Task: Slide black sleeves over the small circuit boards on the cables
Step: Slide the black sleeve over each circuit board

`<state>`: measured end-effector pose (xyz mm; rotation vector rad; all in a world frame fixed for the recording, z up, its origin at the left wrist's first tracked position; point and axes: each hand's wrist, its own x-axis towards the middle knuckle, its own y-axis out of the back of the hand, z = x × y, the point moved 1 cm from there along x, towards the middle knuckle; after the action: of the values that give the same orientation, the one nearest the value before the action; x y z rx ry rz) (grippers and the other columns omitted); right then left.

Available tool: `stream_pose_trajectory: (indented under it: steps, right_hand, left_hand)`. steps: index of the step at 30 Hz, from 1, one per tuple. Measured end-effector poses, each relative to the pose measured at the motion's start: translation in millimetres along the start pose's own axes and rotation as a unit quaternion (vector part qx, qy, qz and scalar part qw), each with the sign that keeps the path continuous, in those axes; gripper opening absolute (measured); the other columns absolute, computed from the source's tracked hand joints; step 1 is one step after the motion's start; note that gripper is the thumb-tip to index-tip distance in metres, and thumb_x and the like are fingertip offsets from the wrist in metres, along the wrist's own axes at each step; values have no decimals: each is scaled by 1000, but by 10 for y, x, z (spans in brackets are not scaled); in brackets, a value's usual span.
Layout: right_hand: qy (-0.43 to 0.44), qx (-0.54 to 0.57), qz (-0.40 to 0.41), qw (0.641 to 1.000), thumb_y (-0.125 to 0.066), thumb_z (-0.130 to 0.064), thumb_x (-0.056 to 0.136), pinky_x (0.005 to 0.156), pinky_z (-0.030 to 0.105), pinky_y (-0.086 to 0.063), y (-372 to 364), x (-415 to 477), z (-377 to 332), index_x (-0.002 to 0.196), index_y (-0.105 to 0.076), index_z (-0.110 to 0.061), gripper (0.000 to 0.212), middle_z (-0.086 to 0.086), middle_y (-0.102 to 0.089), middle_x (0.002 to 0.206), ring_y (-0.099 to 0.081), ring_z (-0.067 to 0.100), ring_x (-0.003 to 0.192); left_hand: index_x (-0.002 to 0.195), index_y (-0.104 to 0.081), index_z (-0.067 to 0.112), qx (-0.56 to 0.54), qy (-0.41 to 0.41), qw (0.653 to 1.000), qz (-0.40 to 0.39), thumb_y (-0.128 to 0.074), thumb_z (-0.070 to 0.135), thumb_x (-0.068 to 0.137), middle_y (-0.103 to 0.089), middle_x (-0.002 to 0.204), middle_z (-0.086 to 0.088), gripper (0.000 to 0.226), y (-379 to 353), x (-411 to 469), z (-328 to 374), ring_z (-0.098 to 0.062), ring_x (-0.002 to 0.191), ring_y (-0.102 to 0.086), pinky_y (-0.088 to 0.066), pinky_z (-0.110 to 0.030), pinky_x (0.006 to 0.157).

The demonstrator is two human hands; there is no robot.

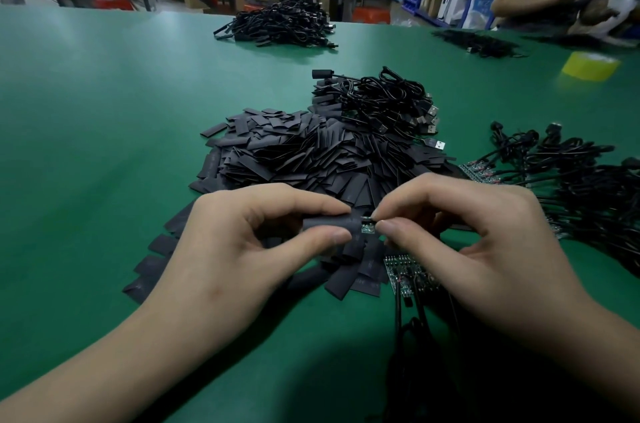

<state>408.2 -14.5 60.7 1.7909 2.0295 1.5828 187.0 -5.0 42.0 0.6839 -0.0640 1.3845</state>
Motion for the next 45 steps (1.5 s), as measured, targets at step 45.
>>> stream_pose_trajectory:
  steps: [45]
  right_hand:
    - [69, -148, 94, 982, -75, -26, 90, 61, 37, -54, -94, -61, -107, 91, -78, -18, 8, -10, -75, 80, -69, 11, 70]
  left_hand:
    - [134, -62, 32, 27, -42, 997, 63, -77, 53, 73, -70, 100, 12, 66, -104, 9, 61, -13, 99, -71, -54, -27, 93]
